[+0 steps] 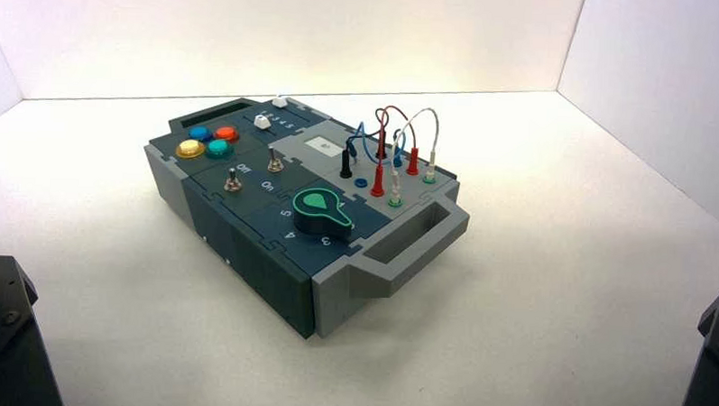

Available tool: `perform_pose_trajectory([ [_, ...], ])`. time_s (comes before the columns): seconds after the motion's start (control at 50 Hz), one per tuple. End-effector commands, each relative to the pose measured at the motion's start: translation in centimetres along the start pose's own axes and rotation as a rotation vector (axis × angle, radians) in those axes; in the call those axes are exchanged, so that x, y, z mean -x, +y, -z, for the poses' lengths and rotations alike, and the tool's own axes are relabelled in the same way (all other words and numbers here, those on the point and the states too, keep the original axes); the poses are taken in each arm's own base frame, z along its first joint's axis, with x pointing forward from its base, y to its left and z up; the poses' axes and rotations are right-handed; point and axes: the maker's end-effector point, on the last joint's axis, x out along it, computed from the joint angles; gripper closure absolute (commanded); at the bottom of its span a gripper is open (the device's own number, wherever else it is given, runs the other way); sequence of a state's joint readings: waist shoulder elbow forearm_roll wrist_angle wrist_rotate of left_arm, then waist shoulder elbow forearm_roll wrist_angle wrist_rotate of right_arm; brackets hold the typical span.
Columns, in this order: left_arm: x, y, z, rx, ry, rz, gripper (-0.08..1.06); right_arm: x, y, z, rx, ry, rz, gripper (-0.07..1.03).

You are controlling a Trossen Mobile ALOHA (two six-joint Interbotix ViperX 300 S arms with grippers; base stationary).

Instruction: Close both grippers.

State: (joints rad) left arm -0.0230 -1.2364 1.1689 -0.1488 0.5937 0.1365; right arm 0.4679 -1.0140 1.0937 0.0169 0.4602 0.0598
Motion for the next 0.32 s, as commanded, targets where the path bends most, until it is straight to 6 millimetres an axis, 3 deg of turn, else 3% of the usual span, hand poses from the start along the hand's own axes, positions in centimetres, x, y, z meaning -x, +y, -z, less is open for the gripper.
perform_pose_trajectory([
  [0.02, 0.12, -0.06, -0.91, -0.002, -0.014, 0.003, 1.01, 0.42, -0.03, -1.31, -0.006, -0.033, 0.002, 0.98],
  [0.32, 0.12, -0.06, -0.91, -0.002, -0.014, 0.003, 1.01, 0.61, 0.01, -1.22, -0.006, -0.037, 0.000, 0.98],
])
